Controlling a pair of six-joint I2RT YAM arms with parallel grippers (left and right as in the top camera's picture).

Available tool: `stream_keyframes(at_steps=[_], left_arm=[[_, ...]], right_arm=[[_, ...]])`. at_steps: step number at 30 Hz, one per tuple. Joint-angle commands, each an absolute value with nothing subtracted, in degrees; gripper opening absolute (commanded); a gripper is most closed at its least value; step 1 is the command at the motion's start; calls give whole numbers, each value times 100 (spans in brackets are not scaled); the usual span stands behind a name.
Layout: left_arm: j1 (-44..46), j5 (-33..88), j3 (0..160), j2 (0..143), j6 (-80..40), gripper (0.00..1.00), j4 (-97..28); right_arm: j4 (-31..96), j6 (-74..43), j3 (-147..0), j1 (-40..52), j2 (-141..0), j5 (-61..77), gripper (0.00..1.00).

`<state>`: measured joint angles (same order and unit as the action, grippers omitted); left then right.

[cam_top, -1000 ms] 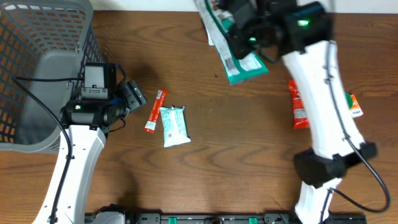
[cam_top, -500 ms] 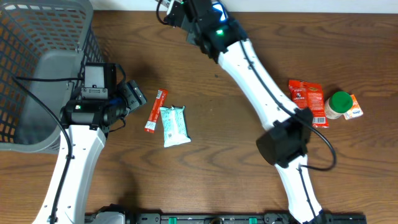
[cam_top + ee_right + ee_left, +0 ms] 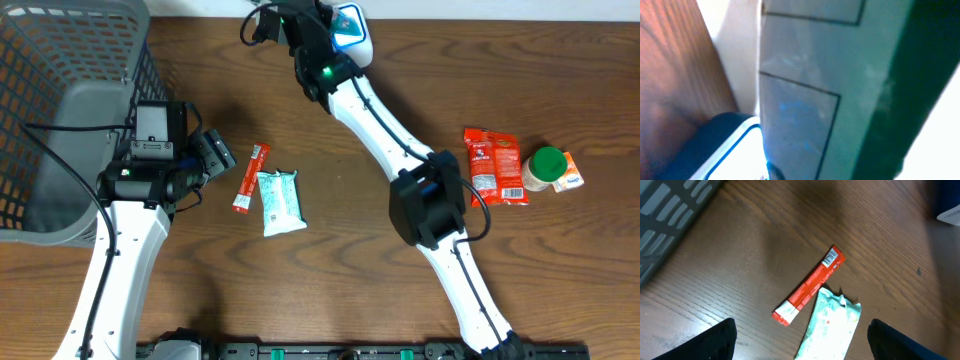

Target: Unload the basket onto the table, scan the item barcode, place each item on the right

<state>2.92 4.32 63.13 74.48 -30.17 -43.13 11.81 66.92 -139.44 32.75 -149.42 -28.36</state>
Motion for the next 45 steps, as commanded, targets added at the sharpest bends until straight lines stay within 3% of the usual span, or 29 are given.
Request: stream_keyframes(at_steps=[1, 14, 24, 36, 45], left_arm=[[274, 377, 6381, 7448, -3009, 84, -4327], [274, 377, 6381, 7448, -3009, 85, -4327], [274, 377, 6381, 7448, -3009, 85, -4327], [274, 377, 6381, 7448, -3009, 85, -4327], [274, 377, 6381, 7448, -3009, 85, -4327]], right_arm=[[928, 7714, -14046, 3168, -15196, -2943, 1], [1922, 7806, -14016, 2958, -15273, -1918, 1], [1767, 7780, -14014, 2797, -15275, -1710, 1], [1769, 6278, -14014, 2740, -15275, -1247, 1], [2353, 6169, -14014, 2731, -15275, -674, 1]])
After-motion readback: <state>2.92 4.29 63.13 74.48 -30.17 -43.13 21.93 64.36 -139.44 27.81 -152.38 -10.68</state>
